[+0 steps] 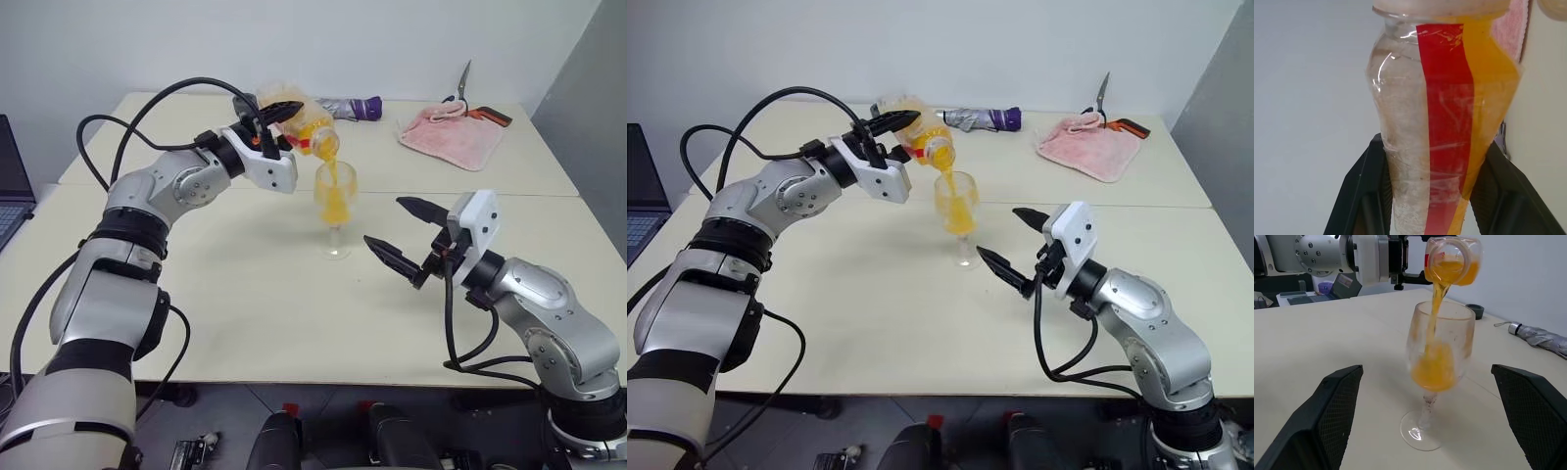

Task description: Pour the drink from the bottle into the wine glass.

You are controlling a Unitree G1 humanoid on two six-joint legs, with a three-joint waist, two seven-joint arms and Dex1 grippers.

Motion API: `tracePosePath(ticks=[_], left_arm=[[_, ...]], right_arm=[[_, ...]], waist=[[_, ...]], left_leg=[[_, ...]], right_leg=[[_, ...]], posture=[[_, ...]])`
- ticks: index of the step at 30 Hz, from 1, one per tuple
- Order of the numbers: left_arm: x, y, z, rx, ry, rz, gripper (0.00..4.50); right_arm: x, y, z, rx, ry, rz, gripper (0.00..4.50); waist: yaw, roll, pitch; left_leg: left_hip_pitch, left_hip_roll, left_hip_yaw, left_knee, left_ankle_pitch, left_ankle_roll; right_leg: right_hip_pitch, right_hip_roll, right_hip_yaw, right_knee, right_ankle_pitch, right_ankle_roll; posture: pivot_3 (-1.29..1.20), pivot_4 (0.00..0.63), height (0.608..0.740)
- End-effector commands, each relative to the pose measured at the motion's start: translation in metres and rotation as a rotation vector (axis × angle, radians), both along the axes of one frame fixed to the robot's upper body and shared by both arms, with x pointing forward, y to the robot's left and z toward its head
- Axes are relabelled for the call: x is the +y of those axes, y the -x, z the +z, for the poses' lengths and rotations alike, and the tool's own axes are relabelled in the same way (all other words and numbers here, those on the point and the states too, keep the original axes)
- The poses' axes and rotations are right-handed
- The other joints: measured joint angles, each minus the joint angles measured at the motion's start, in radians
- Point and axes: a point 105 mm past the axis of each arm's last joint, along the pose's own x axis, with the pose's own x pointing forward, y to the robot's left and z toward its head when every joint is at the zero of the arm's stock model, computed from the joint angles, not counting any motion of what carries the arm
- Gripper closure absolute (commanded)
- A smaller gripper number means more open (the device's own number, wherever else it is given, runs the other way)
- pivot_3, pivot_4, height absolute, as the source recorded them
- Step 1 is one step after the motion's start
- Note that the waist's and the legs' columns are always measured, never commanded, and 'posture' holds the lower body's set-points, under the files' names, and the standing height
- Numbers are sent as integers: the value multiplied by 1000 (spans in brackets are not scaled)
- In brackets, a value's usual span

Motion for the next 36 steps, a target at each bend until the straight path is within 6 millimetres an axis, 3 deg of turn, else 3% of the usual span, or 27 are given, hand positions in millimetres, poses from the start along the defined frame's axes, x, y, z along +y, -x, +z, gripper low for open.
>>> tracePosePath(ticks=[1, 36], left_arm=[[1, 3, 26, -78, 17, -1, 2809], [2, 1, 26, -78, 31, 10, 2809]], right_arm=[[-3, 7, 14, -58, -23, 3, 0], [1, 16, 13, -23, -66, 57, 0]], waist=[[0, 0, 0], [0, 0, 0]], left_leg=[[0, 0, 0, 0, 0, 0], [0, 0, 0, 0, 0, 0]], right_leg=[[0, 0, 0, 0, 0, 0], [0, 0, 0, 1, 0, 0]], posture=[[0, 150, 740], [0, 150, 740]])
